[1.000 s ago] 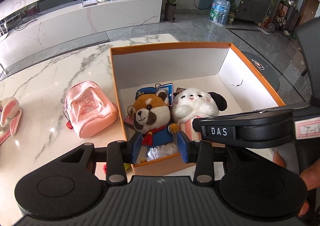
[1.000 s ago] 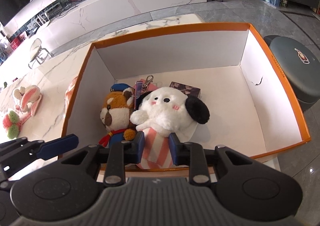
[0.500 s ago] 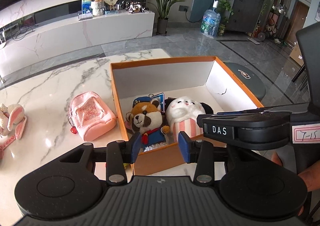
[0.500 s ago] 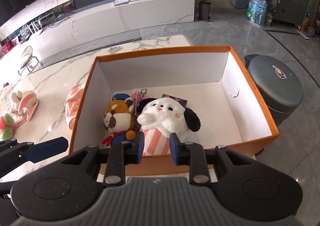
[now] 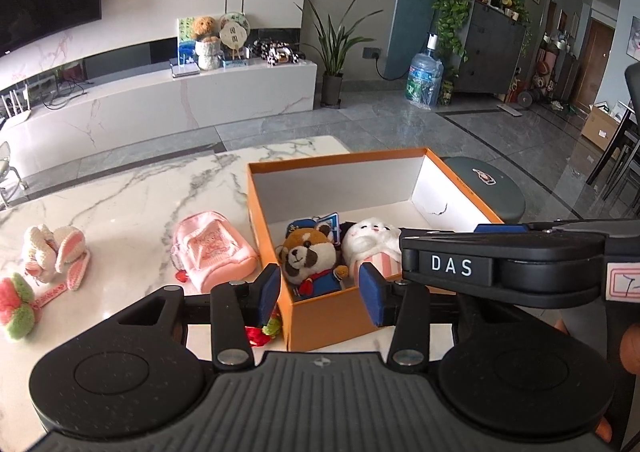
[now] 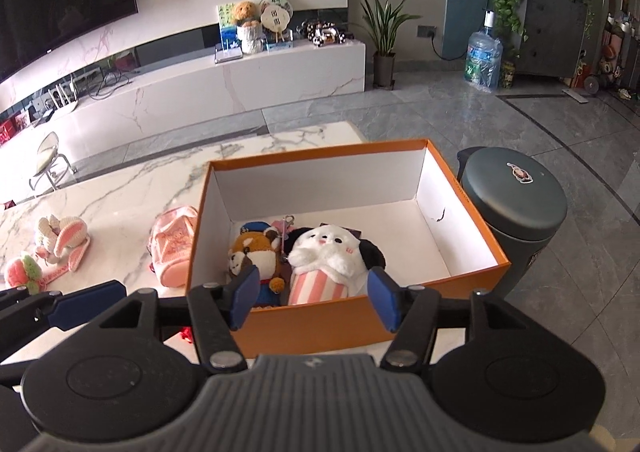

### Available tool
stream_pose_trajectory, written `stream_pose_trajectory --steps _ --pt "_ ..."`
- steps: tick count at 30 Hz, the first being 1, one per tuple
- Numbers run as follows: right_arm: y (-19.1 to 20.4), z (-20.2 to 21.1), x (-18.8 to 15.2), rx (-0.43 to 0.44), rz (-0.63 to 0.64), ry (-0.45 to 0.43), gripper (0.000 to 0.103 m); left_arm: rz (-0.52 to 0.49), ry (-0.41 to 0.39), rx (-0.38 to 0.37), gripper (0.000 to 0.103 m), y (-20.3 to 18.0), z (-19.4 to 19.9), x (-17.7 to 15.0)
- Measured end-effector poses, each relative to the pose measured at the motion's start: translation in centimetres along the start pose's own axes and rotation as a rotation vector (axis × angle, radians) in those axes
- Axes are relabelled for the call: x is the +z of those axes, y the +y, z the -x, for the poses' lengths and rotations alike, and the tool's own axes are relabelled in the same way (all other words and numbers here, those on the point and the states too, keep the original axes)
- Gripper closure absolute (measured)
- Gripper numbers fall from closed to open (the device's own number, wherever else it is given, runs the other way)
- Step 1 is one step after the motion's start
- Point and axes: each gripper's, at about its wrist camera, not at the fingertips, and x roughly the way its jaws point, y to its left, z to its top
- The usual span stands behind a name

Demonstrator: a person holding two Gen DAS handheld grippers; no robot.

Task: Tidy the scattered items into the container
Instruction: 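Open both grippers to release the plush toys inside the box, then withdraw both tools from the box toward the remaining toys on the table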

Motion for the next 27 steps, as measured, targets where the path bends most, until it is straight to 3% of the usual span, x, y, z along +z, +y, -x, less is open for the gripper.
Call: stream_pose_trajectory --steps 16,27 --pt "6.3 4.9 -3.7 -0.003 0.007 -0.105 0.035 0.026 -0.062 0.103 0.052 4.0 6.0 -3.3" --pt "13.0 5.4 -6.0 0.099 0.084 -0.121 0.034 0.109 -0.072 0.190 0.050 9.4 8.1 -6.0"
